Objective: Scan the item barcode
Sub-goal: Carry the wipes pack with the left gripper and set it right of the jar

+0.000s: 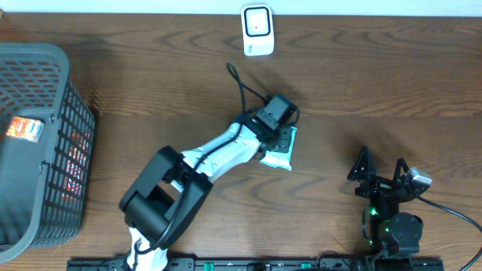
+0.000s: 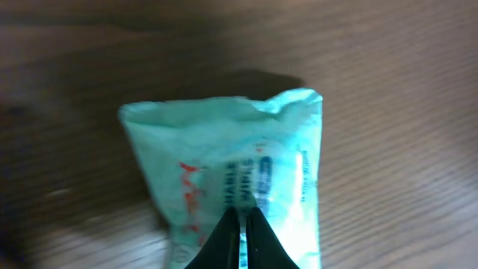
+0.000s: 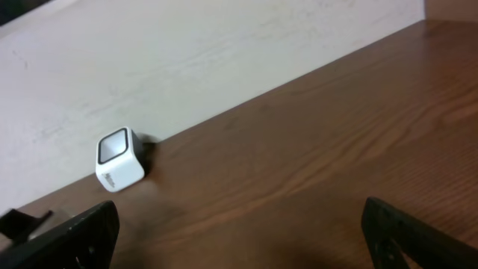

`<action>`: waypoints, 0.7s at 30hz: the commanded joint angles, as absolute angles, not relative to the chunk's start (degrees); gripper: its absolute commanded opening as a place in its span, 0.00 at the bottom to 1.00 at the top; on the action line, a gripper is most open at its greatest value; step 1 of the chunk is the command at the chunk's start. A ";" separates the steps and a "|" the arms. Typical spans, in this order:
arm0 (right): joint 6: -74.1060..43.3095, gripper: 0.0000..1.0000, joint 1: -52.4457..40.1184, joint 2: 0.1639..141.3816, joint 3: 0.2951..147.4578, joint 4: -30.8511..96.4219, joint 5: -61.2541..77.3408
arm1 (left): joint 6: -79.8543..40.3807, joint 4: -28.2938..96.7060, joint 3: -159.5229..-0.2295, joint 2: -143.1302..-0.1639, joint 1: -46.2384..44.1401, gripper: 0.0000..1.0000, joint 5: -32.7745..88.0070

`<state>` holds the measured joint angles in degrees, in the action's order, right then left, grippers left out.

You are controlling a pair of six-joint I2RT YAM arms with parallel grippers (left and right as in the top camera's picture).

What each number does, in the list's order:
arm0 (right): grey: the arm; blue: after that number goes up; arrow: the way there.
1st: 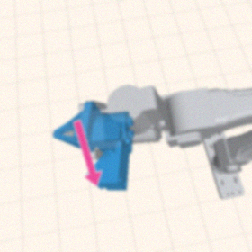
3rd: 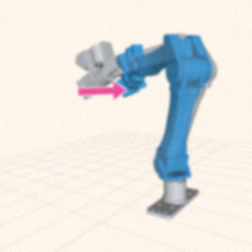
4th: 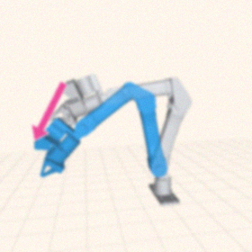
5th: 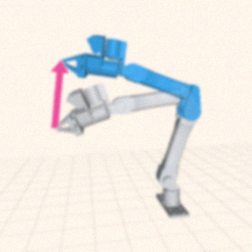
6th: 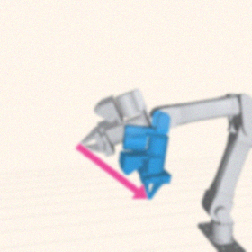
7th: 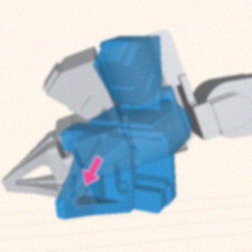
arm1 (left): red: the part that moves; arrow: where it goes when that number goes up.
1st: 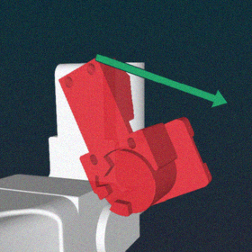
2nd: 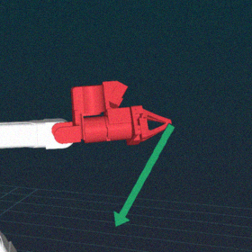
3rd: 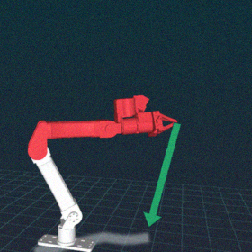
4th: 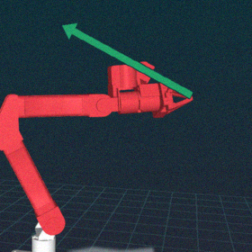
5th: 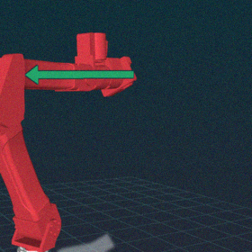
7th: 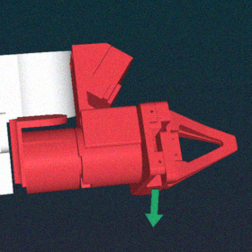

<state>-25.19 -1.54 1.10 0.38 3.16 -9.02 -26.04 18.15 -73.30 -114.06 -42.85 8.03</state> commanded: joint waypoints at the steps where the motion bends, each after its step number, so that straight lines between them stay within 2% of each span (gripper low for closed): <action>1: -25.04 0.99 -1.58 1.04 0.32 3.29 -9.37 | -26.00 20.40 -71.37 -120.01 -43.51 0.07 8.29; 18: -25.04 0.99 -1.58 1.04 0.32 3.31 -9.39 | -19.79 23.29 -71.85 -98.61 -40.56 0.08 3.75; 21: -25.04 0.99 -1.58 1.04 0.32 3.29 -9.37 | -17.54 26.00 -72.29 -93.36 -38.89 0.12 1.58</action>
